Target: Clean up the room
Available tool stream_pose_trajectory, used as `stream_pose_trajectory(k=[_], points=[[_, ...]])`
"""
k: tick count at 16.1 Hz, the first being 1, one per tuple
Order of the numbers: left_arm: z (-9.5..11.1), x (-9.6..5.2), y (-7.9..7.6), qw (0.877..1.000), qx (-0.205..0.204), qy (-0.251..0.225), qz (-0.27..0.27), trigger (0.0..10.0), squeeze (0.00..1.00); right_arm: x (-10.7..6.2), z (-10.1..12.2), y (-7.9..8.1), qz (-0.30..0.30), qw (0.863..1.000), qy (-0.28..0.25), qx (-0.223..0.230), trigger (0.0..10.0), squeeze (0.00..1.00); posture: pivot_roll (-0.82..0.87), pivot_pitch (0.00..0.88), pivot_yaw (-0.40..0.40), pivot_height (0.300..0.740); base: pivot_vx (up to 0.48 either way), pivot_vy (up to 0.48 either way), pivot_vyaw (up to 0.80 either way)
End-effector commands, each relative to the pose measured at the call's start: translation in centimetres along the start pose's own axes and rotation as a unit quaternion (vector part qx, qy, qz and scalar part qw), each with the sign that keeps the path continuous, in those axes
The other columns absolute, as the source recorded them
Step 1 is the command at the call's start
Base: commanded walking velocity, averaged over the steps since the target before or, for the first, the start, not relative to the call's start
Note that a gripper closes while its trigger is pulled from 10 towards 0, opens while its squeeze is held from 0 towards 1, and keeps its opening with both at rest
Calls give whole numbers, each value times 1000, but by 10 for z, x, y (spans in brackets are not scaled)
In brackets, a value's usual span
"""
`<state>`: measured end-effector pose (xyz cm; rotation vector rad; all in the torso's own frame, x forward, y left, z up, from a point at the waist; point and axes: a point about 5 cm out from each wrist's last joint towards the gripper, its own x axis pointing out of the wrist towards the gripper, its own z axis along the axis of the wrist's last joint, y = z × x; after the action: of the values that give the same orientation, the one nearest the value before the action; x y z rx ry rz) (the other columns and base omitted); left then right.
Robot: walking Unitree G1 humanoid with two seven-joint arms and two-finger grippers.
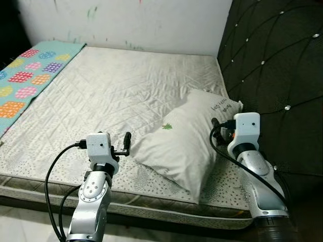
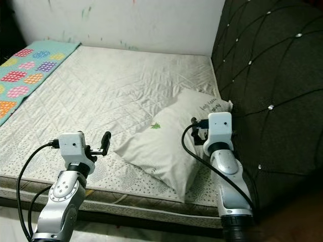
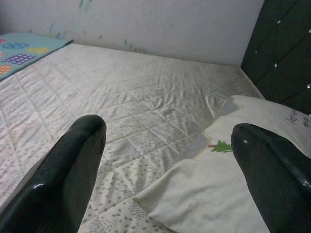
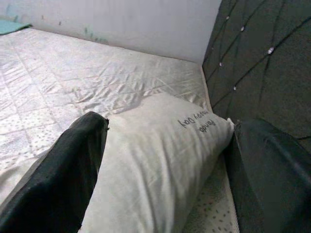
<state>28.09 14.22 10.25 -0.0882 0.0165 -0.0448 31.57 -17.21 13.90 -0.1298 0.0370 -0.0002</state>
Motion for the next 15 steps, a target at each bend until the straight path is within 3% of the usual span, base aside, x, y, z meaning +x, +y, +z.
stream_pose_trajectory(k=[1,7,15], points=[[-3,-1,-1,1000,-1,8,-4,10000,0,1,3,-2,-2,1000,-5,-1,10000,0,-59,37,5,740,0,0,0],[-2,-1,-1,1000,0,6,-1,10000,0,1,0,-2,-2,1000,-3,-5,10000,0,-62,40,8,740,0,0,0],[-1,1,-4,1000,-4,1,-12,10000,0,3,2,-3,-4,1000,-5,-5,10000,0,-66,38,8,740,0,450,0]])
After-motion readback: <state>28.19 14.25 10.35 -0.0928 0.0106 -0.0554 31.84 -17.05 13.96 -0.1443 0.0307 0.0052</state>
